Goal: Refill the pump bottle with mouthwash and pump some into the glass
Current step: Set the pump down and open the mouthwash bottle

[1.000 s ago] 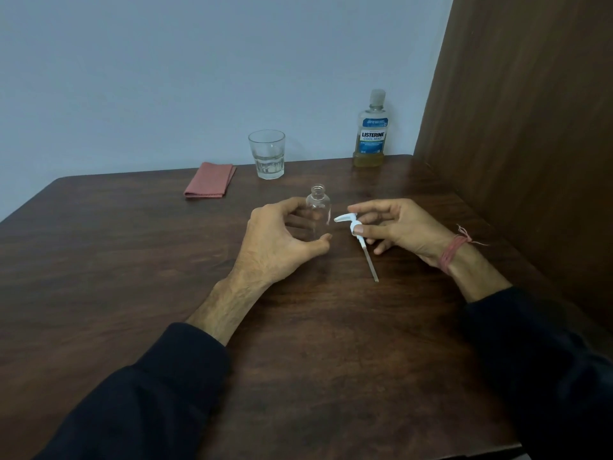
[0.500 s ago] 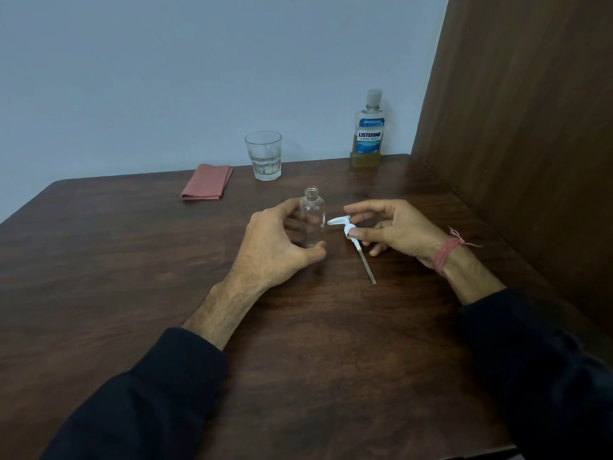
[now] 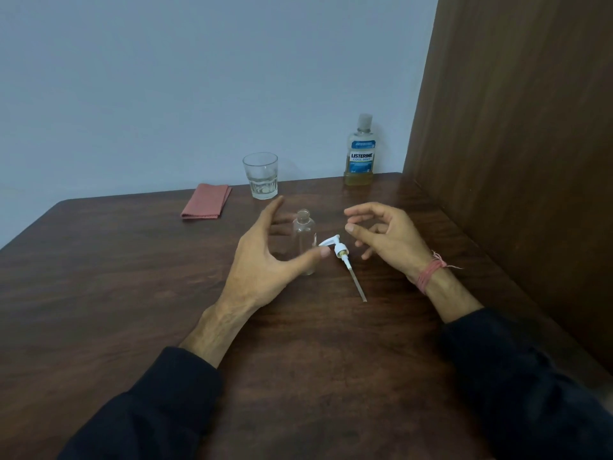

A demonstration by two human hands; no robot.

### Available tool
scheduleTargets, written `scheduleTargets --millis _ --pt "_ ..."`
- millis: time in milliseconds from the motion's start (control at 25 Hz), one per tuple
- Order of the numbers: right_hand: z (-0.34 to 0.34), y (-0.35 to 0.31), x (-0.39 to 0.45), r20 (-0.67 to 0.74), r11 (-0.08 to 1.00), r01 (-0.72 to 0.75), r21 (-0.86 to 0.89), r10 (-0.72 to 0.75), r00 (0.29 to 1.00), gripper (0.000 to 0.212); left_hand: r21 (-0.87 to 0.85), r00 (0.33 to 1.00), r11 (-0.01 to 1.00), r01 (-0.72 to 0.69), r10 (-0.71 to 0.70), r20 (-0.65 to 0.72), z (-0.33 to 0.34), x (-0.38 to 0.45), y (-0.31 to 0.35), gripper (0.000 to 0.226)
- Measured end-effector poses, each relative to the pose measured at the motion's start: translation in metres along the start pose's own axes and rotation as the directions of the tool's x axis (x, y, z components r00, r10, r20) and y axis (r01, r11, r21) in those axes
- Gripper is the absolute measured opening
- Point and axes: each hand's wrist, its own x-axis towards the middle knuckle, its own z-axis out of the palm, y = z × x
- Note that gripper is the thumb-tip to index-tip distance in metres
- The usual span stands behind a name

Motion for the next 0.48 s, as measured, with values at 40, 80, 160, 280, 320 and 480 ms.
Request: scheduleTargets --millis 40,80,160,280,320,480 --pt "0.0 -0.005 -0.002 -0.047 0.999 0.042 -0.005 -0.043 0.998 0.027 -0.008 0.996 1.0 -0.029 0.028 -0.08 -0.002 -0.003 0.006 0.104" --pt "0.0 -0.01 -0.004 -0.091 0.997 0.072 0.008 -0.071 0.993 0.026 0.011 0.98 0.997 -0.083 0.083 -0.183 -0.003 -0.005 0.012 0.086" --pt "0.0 -0.022 -0.008 -0.178 0.991 0.127 0.052 -0.116 0.977 0.025 0.122 0.889 0.962 -0.242 0.271 -0.37 -0.002 -0.007 0.032 0.047" --pt "-0.006 -0.041 -0.007 -0.305 0.969 0.223 0.106 -0.182 0.935 0.023 0.183 0.821 0.877 -0.443 0.48 -0.31 0.024 -0.01 0.074 0.027" --pt "-0.009 -0.046 -0.004 -0.33 0.963 0.241 0.121 -0.19 0.925 0.023 0.143 0.847 0.881 -0.452 0.474 -0.242 0.039 -0.011 0.087 0.028" --pt "-0.039 -0.055 0.017 -0.373 0.969 0.241 0.061 -0.202 0.905 0.02 0.018 0.967 0.969 -0.245 0.246 -0.063 0.104 0.02 0.126 0.038"
